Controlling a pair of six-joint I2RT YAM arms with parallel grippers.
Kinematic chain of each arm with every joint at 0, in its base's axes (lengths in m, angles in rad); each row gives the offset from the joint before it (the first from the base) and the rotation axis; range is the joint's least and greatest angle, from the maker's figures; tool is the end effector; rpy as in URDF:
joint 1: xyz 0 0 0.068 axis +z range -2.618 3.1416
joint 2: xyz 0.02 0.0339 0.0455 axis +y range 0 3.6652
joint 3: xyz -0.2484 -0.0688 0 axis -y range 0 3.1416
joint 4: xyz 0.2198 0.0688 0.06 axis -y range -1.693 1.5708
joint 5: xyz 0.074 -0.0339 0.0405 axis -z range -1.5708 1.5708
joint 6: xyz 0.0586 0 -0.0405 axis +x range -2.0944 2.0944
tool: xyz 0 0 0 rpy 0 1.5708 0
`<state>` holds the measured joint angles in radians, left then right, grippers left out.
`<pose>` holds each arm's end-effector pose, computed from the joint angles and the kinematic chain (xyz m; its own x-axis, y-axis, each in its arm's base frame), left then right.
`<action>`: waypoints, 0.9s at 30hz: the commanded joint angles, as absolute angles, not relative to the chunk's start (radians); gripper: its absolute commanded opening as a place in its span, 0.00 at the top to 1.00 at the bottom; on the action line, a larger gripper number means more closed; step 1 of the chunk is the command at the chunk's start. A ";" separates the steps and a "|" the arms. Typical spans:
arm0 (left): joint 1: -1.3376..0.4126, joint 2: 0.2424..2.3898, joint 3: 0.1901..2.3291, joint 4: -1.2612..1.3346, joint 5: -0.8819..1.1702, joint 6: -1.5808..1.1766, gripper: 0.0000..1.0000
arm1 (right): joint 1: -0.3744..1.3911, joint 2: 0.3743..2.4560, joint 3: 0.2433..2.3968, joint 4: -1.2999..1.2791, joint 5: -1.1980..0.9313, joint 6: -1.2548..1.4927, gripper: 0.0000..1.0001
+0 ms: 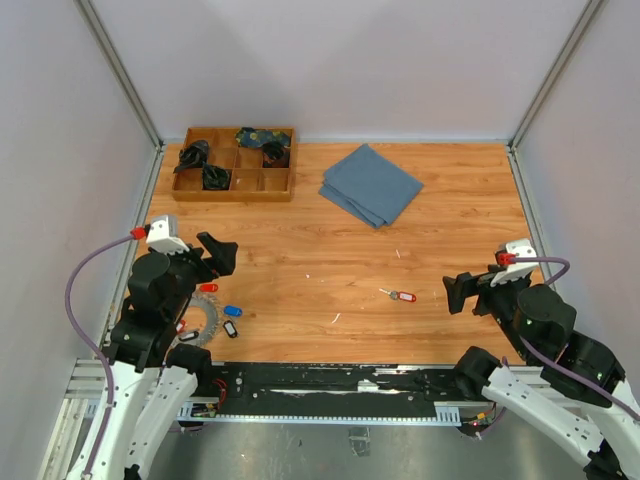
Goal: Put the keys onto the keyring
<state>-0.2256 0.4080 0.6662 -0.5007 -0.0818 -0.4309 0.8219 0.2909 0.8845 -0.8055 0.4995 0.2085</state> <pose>0.1158 -0.0217 0.2944 -0.2735 -0.3643 -0.8902 0.0346 0.9212 -0.3876 0.0569 0.0199 0.3310 -0.2072 0.0440 -0.9773 -0.2875 0.9521 0.1038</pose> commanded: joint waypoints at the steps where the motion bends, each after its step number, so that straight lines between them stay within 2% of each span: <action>1: -0.228 0.426 0.663 -0.468 -0.095 -0.443 0.03 | 0.827 0.286 0.859 -0.837 0.552 0.186 0.02; 9: -0.228 0.474 0.672 -0.473 -0.107 -0.470 0.00 | 0.827 0.278 0.824 -0.812 0.549 0.171 0.02; 14: -0.228 0.501 0.653 -0.483 -0.162 -0.585 0.00 | 0.826 0.279 0.811 -0.805 0.550 0.172 0.02; 22: -0.228 0.691 0.644 -0.734 -0.499 -0.974 0.00 | 0.826 0.296 0.810 -0.808 0.552 0.176 0.02; 27: -0.228 0.850 0.596 -0.755 -0.540 -1.098 0.00 | 0.827 0.299 0.810 -0.807 0.546 0.176 0.02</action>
<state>-0.2256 0.7601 0.6376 -0.6910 -0.4255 -0.9276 0.8219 0.2932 0.8192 -0.8120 0.5179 0.1822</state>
